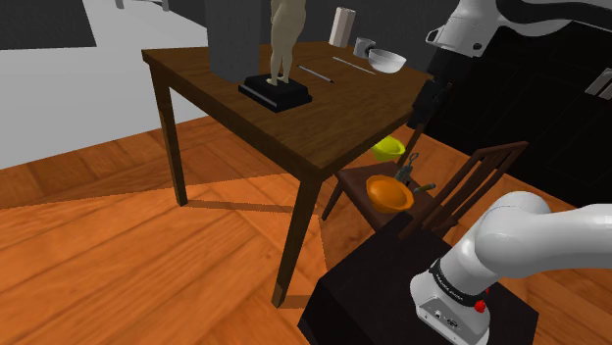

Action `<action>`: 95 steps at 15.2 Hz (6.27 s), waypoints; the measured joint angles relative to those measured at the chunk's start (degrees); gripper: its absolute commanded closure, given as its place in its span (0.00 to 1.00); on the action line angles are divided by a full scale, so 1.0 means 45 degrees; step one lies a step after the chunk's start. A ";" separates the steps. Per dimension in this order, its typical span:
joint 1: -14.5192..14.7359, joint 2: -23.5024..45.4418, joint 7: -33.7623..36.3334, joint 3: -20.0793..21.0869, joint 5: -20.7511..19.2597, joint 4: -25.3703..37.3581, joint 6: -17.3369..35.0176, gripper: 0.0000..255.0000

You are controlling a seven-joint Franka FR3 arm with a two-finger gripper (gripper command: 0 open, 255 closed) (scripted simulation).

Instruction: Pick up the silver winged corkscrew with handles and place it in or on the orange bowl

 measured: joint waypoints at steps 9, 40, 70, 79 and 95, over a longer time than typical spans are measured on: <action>-0.0973 0.0639 -0.0550 -0.1030 -0.1120 -0.1254 0.2107 0.00; -0.3572 0.8630 -0.3285 -0.6013 -0.2194 -0.1526 1.1753 0.00; -0.3666 0.7773 -0.2898 -0.5813 -0.2646 -0.0888 1.0346 1.00; -0.3771 0.6863 -0.2611 -0.5561 -0.2992 -0.0073 0.8683 1.00; -0.3713 0.5351 -0.1735 -0.4675 -0.3277 0.1250 0.5868 1.00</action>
